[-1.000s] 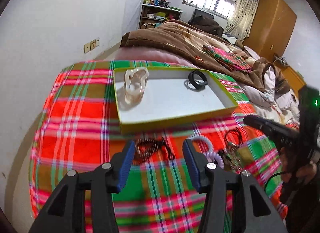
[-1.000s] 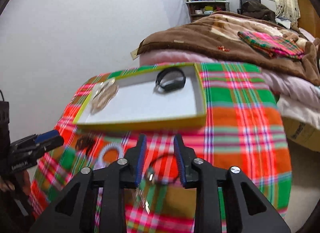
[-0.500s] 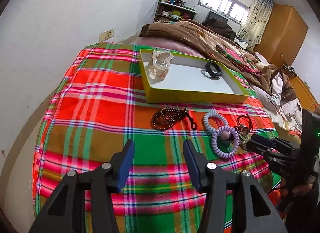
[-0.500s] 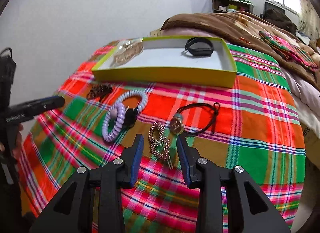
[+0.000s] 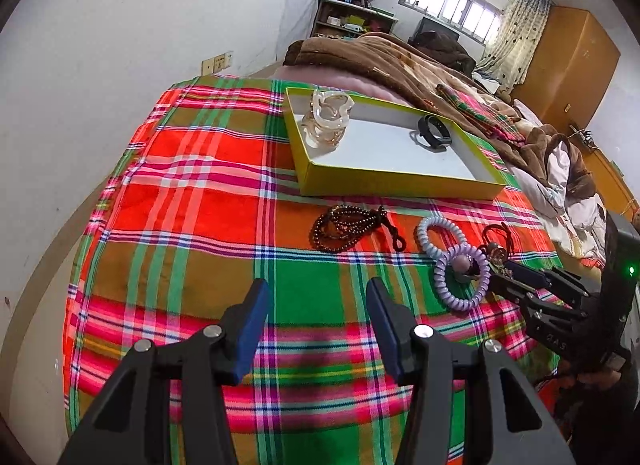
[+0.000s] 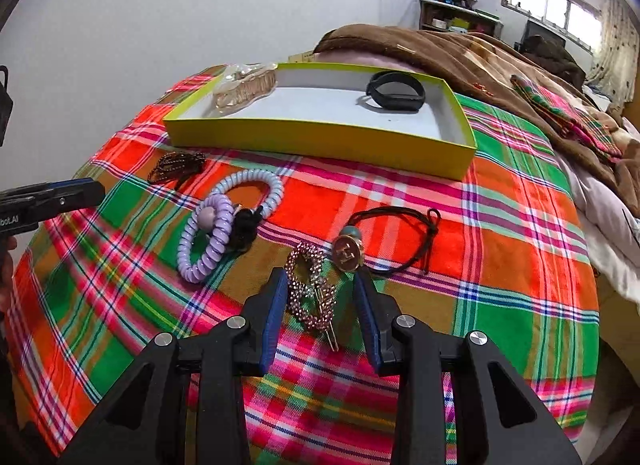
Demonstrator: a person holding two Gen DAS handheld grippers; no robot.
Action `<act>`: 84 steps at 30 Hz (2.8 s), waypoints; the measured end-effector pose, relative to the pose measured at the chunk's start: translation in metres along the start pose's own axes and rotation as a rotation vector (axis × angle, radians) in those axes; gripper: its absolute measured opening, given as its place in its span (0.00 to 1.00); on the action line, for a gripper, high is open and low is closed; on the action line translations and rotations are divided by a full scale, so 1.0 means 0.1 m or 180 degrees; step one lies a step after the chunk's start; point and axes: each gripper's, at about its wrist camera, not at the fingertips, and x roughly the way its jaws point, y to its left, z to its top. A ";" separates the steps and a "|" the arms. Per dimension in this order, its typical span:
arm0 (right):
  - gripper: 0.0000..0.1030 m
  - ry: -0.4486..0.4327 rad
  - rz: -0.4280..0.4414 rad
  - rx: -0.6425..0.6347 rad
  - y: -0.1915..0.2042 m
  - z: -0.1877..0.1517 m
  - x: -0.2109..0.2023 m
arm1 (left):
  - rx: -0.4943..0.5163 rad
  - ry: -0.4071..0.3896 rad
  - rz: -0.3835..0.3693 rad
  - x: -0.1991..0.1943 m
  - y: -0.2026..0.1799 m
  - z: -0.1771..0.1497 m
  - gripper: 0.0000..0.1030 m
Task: Organize jewelry
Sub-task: 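Grasp the rhinestone hair clip with the right tool while the left tool grasps the brown bead bracelet, then carry the rhinestone clip with the right tool while the left tool carries the bead bracelet to the box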
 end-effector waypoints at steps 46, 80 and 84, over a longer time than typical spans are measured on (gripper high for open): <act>0.11 -0.0307 0.0192 0.0265 -0.13 -0.06 -0.30 | 0.0807 0.0253 0.0268 0.66 -0.50 0.39 0.35; 0.11 -0.0525 0.0198 0.0253 -0.12 0.06 -0.55 | 0.0676 -0.0039 0.0162 0.16 -0.58 0.45 0.08; 0.11 -0.0596 0.0214 0.0194 -0.09 0.17 -0.62 | 0.0662 -0.0103 0.0167 0.07 -0.58 0.48 0.08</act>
